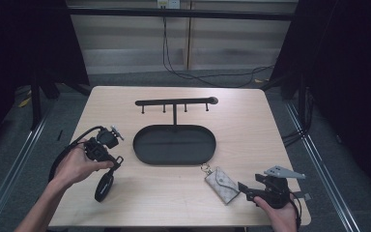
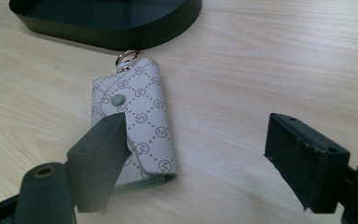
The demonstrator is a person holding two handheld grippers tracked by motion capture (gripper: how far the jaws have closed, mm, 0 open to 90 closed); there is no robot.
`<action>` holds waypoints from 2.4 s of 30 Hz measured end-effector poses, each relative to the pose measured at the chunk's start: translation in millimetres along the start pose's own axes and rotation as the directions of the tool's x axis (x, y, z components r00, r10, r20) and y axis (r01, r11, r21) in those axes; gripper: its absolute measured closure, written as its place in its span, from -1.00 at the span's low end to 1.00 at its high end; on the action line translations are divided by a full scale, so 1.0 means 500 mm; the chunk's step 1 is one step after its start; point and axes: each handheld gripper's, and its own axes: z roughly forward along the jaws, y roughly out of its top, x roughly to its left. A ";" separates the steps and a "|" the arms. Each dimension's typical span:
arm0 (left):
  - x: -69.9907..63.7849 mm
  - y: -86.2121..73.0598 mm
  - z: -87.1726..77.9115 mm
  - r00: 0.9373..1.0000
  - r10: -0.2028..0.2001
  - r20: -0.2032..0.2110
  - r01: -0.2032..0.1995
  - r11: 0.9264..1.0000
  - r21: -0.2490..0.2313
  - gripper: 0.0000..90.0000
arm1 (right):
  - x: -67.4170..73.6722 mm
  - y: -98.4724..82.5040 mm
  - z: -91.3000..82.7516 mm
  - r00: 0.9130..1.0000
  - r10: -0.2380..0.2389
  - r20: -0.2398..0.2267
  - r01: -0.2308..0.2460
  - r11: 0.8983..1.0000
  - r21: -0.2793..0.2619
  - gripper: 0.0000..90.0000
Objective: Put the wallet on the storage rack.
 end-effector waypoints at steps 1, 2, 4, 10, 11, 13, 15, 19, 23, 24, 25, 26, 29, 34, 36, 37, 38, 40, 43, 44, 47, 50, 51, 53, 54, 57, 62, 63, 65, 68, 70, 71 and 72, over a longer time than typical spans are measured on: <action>0.000 -0.001 -0.002 1.000 -0.005 -0.005 0.005 1.000 -0.006 0.57 | 0.000 0.000 0.000 1.000 0.000 0.000 0.000 1.000 0.001 -0.54; 0.000 -0.001 -0.002 1.000 -0.005 -0.005 0.005 1.000 -0.006 0.57 | 0.000 0.000 0.000 1.000 0.000 -0.001 0.000 1.000 0.001 -0.54; 0.002 -0.003 -0.012 1.000 -0.003 0.000 0.003 1.000 0.002 0.57 | 0.000 0.000 0.000 1.000 0.000 -0.001 0.000 1.000 0.001 -0.54; 0.002 -0.009 -0.024 1.000 -0.012 -0.003 0.012 1.000 -0.006 0.57 | 0.000 0.000 0.001 1.000 0.002 -0.002 -0.002 1.000 0.002 -0.54; 0.002 -0.009 -0.024 1.000 -0.012 -0.003 0.012 1.000 -0.006 0.57 | 0.000 0.000 0.001 1.000 0.002 -0.001 -0.002 1.000 0.002 -0.54; 0.000 -0.009 -0.036 1.000 -0.008 0.005 0.008 1.000 -0.012 0.57 | -0.001 0.000 0.001 1.000 0.003 -0.001 -0.003 1.000 -0.002 -0.54; 0.000 -0.008 -0.042 1.000 -0.009 0.010 0.010 1.000 -0.020 0.57 | -0.002 0.001 0.002 1.000 0.006 -0.002 -0.006 1.000 -0.002 -0.54; -0.002 -0.004 -0.056 1.000 0.001 0.002 -0.001 1.000 -0.027 0.57 | -0.002 0.002 0.005 1.000 0.009 -0.002 -0.009 1.000 0.003 -0.54; 0.000 -0.001 -0.064 1.000 0.004 0.004 -0.004 1.000 -0.022 0.57 | -0.001 0.001 0.002 1.000 0.008 0.000 -0.008 1.000 -0.001 -0.54; -0.001 0.000 -0.067 1.000 0.002 0.002 -0.002 1.000 -0.026 0.57 | -0.001 0.001 0.001 1.000 0.006 -0.001 -0.006 1.000 -0.004 -0.54; -0.002 0.000 -0.070 1.000 0.003 0.001 -0.003 1.000 -0.029 0.57 | -0.001 0.001 0.001 1.000 0.007 -0.001 -0.007 1.000 -0.002 -0.54; -0.003 0.002 -0.075 1.000 0.006 -0.001 -0.006 0.999 -0.033 0.57 | -0.001 0.001 0.002 1.000 0.006 -0.001 -0.006 1.000 -0.001 -0.54; -0.003 0.004 -0.082 1.000 0.008 -0.005 -0.008 0.999 -0.033 0.57 | 0.000 0.002 0.003 1.000 -0.005 -0.004 0.005 1.000 0.000 -0.54; -0.001 0.004 -0.092 1.000 -0.004 -0.006 0.003 0.999 -0.044 0.57 | -0.001 0.001 0.002 1.000 -0.003 -0.005 0.003 1.000 0.000 -0.54; 0.001 0.006 -0.095 1.000 0.002 -0.004 -0.002 0.999 -0.040 0.57 | 0.000 0.001 0.002 1.000 -0.005 -0.004 0.005 1.000 0.000 -0.54; 0.002 0.008 -0.100 1.000 -0.018 -0.012 0.017 0.998 -0.059 0.57 | 0.000 0.001 0.002 1.000 -0.005 -0.004 0.005 1.000 0.000 -0.54; 0.002 0.010 -0.102 1.000 -0.008 -0.019 0.007 0.999 -0.046 0.57 | 0.000 0.001 0.002 1.000 -0.005 -0.004 0.005 1.000 0.000 -0.54; 0.002 0.012 -0.104 1.000 -0.008 -0.018 0.007 0.999 -0.046 0.57 | 0.000 0.001 0.002 1.000 -0.004 -0.004 0.004 1.000 0.000 -0.54; 0.007 0.020 -0.114 0.999 -0.027 -0.029 0.025 0.998 -0.060 0.57 | 0.000 0.001 0.003 1.000 -0.004 -0.004 0.004 1.000 0.000 -0.54; 0.009 0.023 -0.117 0.999 -0.027 -0.028 0.026 0.998 -0.054 0.57 | 0.000 0.001 0.003 1.000 -0.005 -0.005 0.005 1.000 0.001 -0.54; 0.013 0.029 -0.121 0.999 -0.045 -0.028 0.043 0.997 -0.061 0.57 | 0.000 0.001 0.002 1.000 -0.004 -0.005 0.004 1.000 0.001 -0.54; 0.012 0.039 -0.126 0.999 -0.042 -0.029 0.040 0.997 -0.062 0.57 | -0.001 0.001 0.003 1.000 -0.004 -0.006 0.004 1.000 0.001 -0.54; 0.009 0.048 -0.128 0.999 -0.036 -0.035 0.034 0.998 -0.054 0.57 | -0.001 0.001 0.003 1.000 -0.004 -0.006 0.004 1.000 0.001 -0.54; 0.008 0.052 -0.130 0.999 -0.034 -0.034 0.032 0.998 -0.061 0.57 | -0.001 0.001 0.003 1.000 -0.003 -0.007 0.003 1.000 0.002 -0.54; 0.006 0.060 -0.133 0.999 -0.027 -0.037 0.025 0.998 -0.050 0.57 | 0.000 0.001 0.003 1.000 -0.004 -0.007 0.004 1.000 0.001 -0.54; 0.004 0.068 -0.137 0.999 -0.020 -0.036 0.018 0.998 -0.055 0.57 | 0.000 0.001 0.003 1.000 -0.003 -0.007 0.003 1.000 0.001 -0.54; 0.005 0.087 -0.140 0.999 -0.017 -0.032 0.015 0.999 -0.045 0.57 | 0.000 0.001 0.003 1.000 -0.004 -0.008 0.004 1.000 0.003 -0.54; 0.005 0.090 -0.140 0.999 -0.015 -0.029 0.014 0.999 -0.046 0.57 | 0.000 0.001 0.003 1.000 -0.005 -0.009 0.005 1.000 0.004 -0.54; 0.005 0.095 -0.138 1.000 -0.017 -0.019 0.016 0.999 -0.046 0.57 | 0.001 0.001 0.003 1.000 -0.003 -0.008 0.003 1.000 0.007 -0.54; 0.005 0.097 -0.135 0.999 -0.028 -0.028 0.026 0.999 -0.042 0.57 | 0.000 0.001 0.004 1.000 -0.003 -0.010 0.003 1.000 0.008 -0.54; 0.010 0.101 -0.135 0.999 -0.036 -0.033 0.034 0.999 -0.037 0.57 | 0.000 0.001 0.003 1.000 -0.004 -0.011 0.004 1.000 0.005 -0.54; 0.010 0.101 -0.135 0.999 -0.036 -0.033 0.034 0.999 -0.037 0.57 | 0.000 0.001 0.003 1.000 -0.004 -0.011 0.004 1.000 0.005 -0.54; 0.012 0.103 -0.135 0.999 -0.040 -0.027 0.039 0.998 -0.040 0.57 | -0.001 0.001 0.003 1.000 -0.007 -0.012 0.007 1.000 0.004 -0.54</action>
